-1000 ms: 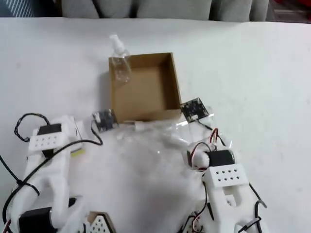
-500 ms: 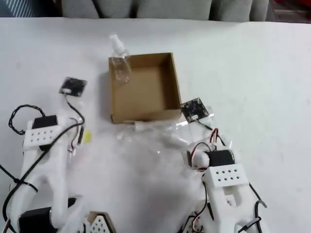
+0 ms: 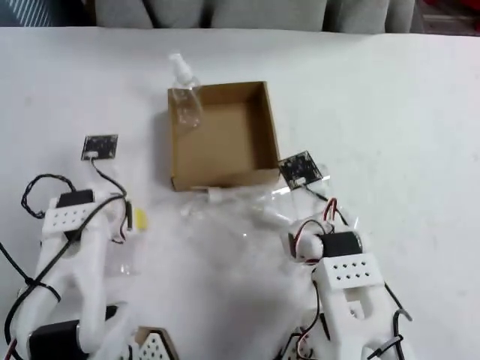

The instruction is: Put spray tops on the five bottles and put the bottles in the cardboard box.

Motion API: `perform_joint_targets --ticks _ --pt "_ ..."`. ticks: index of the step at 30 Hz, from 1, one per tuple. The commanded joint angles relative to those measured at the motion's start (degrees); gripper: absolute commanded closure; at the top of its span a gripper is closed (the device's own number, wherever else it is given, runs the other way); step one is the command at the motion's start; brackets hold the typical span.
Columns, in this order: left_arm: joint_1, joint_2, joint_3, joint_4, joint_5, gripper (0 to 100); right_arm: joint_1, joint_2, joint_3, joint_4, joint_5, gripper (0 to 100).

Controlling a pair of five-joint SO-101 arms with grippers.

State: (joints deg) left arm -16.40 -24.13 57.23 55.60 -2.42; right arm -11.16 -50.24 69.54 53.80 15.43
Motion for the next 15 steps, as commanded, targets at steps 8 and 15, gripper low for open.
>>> perform_joint_targets --ticks 8,15 --pt "-0.48 -0.84 -5.10 5.36 -5.98 66 0.57 0.04 -0.18 -0.92 -0.44 94.7" --pt "-0.48 -0.75 -7.38 6.51 -9.05 67 0.57 0.04 -0.18 -0.92 -0.44 94.7"
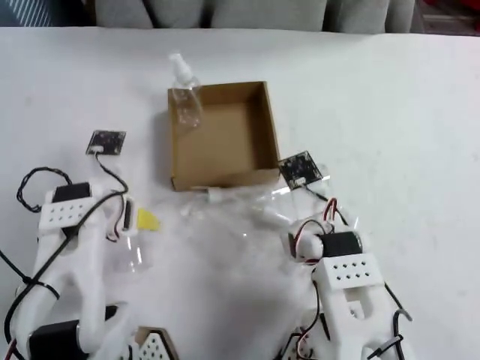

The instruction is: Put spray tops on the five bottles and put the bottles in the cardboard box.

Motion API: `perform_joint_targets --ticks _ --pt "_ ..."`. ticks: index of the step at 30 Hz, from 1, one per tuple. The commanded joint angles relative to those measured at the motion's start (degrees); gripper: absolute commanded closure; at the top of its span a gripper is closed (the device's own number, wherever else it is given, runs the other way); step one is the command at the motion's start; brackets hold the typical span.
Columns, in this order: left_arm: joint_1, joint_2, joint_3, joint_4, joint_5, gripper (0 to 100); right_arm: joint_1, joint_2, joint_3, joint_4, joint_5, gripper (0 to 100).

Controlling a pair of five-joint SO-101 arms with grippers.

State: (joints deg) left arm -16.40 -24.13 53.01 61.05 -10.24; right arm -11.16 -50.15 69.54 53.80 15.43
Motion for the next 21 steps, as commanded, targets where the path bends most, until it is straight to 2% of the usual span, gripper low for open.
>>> perform_joint_targets --ticks 1,8,21 --pt "-0.48 -0.66 -3.34 1.05 -1.14 67 0.57 -0.04 -0.18 -0.92 -0.44 94.7" --pt "-0.40 -0.57 -4.04 1.32 1.93 67 0.57 -0.04 -0.18 -0.92 -0.44 94.7" --pt "-0.13 0.04 -7.21 8.35 7.30 67 0.57 -0.04 -0.18 -0.92 -0.44 94.7"
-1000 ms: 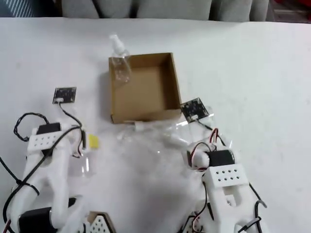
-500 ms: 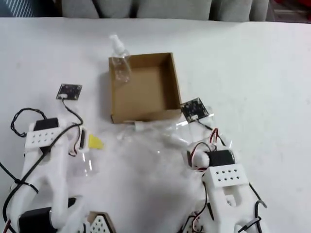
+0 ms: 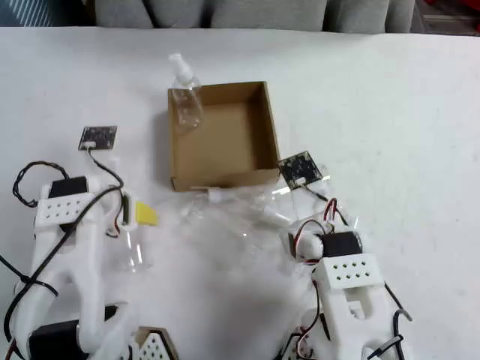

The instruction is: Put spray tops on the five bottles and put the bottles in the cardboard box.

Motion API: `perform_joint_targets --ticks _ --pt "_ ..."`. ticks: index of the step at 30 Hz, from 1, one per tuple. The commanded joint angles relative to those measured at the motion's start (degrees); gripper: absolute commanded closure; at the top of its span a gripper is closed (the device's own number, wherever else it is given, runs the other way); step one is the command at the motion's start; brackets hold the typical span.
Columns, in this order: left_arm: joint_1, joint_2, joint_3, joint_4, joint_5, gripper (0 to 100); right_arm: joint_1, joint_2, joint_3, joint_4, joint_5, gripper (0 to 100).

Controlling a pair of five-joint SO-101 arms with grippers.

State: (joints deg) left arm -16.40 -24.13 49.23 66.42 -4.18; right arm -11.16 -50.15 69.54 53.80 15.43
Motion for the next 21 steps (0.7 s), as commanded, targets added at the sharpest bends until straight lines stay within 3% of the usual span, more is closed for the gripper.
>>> perform_joint_targets --ticks 1,16,21 --pt "-0.13 0.92 -3.96 3.52 1.23 67 0.57 -0.04 -0.18 -0.92 -0.44 94.7" --pt "-0.04 17.80 -11.96 2.37 5.36 67 0.57 -0.04 -0.18 -0.84 -0.44 94.7" --pt "1.54 19.21 -11.16 0.18 5.27 81 0.57 -0.04 -0.18 -0.92 -0.44 94.7"
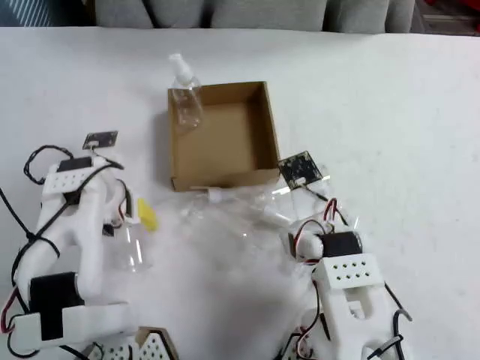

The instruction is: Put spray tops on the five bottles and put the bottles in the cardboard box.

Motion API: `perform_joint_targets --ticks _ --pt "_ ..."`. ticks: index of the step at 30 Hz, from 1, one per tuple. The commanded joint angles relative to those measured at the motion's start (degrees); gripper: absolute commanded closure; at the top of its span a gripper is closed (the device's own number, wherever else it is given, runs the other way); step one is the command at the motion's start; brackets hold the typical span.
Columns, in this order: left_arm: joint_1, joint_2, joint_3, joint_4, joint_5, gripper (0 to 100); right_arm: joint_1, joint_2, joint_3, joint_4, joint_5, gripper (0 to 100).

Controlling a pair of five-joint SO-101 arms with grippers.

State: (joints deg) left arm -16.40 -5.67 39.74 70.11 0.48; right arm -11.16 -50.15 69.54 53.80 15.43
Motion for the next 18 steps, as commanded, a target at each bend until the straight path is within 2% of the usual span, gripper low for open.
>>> perform_joint_targets --ticks 1,4,5,7,12,18 --pt "2.42 1.27 -1.58 -4.48 0.62 85 0.57 -0.04 -0.18 -0.92 -0.44 94.7" --pt "4.62 4.00 -1.23 -6.15 -0.62 98 0.57 -0.04 -0.18 -0.92 -0.44 94.7" --pt "4.97 4.79 -1.32 -6.15 -2.11 98 0.57 -0.04 -0.18 -0.92 -0.44 94.7" --pt "5.14 5.76 -1.76 -5.89 -4.40 96 0.57 -0.22 -0.18 -0.92 -0.44 94.7" --pt "3.82 5.76 -2.64 -5.54 -4.92 98 0.66 -0.48 -0.18 -0.66 -0.44 94.7" --pt "-6.20 4.35 -5.80 -6.15 -4.57 98 0.66 -0.48 -0.18 0.31 3.34 94.7"
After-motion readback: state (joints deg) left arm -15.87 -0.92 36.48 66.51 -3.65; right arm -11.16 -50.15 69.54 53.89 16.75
